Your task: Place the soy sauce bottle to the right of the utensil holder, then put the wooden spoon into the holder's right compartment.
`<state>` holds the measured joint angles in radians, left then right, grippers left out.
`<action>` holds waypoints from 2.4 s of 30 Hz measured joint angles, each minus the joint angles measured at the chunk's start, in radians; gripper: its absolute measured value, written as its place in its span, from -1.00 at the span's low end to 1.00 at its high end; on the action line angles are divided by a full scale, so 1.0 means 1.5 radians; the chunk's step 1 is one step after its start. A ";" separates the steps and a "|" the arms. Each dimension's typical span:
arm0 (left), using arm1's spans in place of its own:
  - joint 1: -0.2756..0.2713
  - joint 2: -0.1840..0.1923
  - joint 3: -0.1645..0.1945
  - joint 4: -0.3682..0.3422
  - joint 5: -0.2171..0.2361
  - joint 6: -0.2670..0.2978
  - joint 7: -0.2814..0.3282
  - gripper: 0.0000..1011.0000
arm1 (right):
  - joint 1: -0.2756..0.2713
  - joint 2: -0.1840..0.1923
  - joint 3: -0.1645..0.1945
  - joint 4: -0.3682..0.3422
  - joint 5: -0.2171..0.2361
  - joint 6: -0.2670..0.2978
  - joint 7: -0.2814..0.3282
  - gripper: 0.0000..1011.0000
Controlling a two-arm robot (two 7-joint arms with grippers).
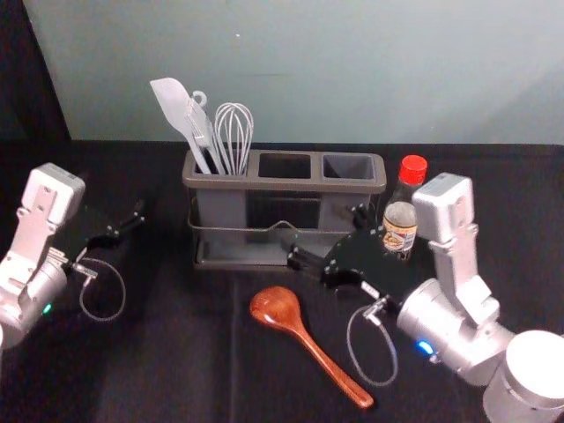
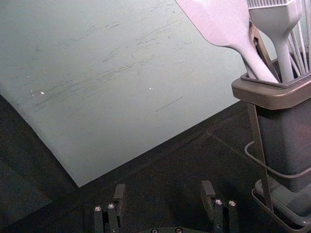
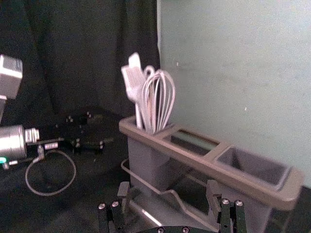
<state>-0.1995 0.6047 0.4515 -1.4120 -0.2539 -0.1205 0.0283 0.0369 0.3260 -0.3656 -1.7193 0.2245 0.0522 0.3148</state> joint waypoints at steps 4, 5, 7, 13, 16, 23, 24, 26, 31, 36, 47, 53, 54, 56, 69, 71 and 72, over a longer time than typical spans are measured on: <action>0.000 0.000 0.000 0.000 0.000 0.000 0.000 0.98 | 0.002 -0.012 -0.015 0.010 -0.018 0.024 -0.015 0.98; 0.000 0.000 0.000 0.000 0.000 0.000 0.000 0.98 | 0.001 -0.015 -0.018 0.011 -0.021 0.029 -0.017 0.98; 0.000 0.000 0.000 0.000 0.000 0.000 0.000 0.98 | 0.001 -0.023 -0.021 0.016 -0.026 0.047 -0.025 0.98; 0.000 0.000 0.000 0.000 0.000 0.000 0.000 0.98 | -0.006 -0.044 -0.023 0.021 -0.042 0.080 -0.047 0.98; 0.000 0.000 0.000 0.000 0.000 0.000 0.000 0.98 | -0.008 -0.050 -0.022 0.024 -0.039 0.081 -0.042 0.98; 0.000 0.000 0.000 0.000 0.000 0.000 0.000 0.98 | -0.004 -0.046 -0.022 0.027 -0.027 0.076 -0.014 0.98; 0.000 0.000 0.000 0.000 0.000 0.000 0.000 0.98 | -0.004 -0.047 -0.022 0.027 -0.027 0.076 -0.015 0.98; 0.000 0.000 0.000 0.000 0.000 0.000 0.000 0.98 | -0.004 -0.047 -0.022 0.027 -0.027 0.076 -0.016 0.98; 0.000 0.000 0.000 0.000 0.000 0.000 0.000 0.98 | -0.005 -0.048 -0.021 0.026 -0.029 0.077 -0.020 0.98; 0.000 0.000 0.000 0.000 0.000 0.000 0.000 0.98 | -0.005 -0.048 -0.021 0.026 -0.028 0.077 -0.019 0.98; 0.000 0.000 0.000 0.000 0.000 0.000 0.000 0.98 | 0.023 -0.034 -0.040 -0.001 -0.043 0.235 -0.029 0.98; 0.000 0.000 0.000 0.000 0.000 0.000 0.000 0.98 | 0.049 -0.050 -0.072 -0.016 -0.095 0.362 -0.058 0.98; 0.000 0.000 0.000 0.000 0.000 0.000 0.000 0.98 | 0.049 -0.050 -0.072 -0.016 -0.095 0.362 -0.058 0.98; 0.000 0.000 0.000 0.000 0.000 0.000 0.000 0.98 | 0.057 -0.059 -0.079 -0.018 -0.108 0.395 -0.066 0.98; 0.000 0.000 0.000 0.000 0.000 0.000 0.000 0.98 | 0.116 -0.118 -0.094 0.028 -0.131 0.529 -0.058 0.98; 0.000 0.000 0.000 0.000 0.000 0.000 0.000 0.98 | 0.118 -0.123 -0.090 0.033 -0.132 0.534 -0.056 0.98; 0.000 0.000 0.000 0.000 0.000 0.000 0.000 0.98 | 0.118 -0.125 -0.088 0.034 -0.132 0.536 -0.056 0.98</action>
<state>-0.1995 0.6047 0.4514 -1.4120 -0.2539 -0.1205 0.0283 0.2136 0.1388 -0.4983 -1.6685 0.0269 0.8560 0.2310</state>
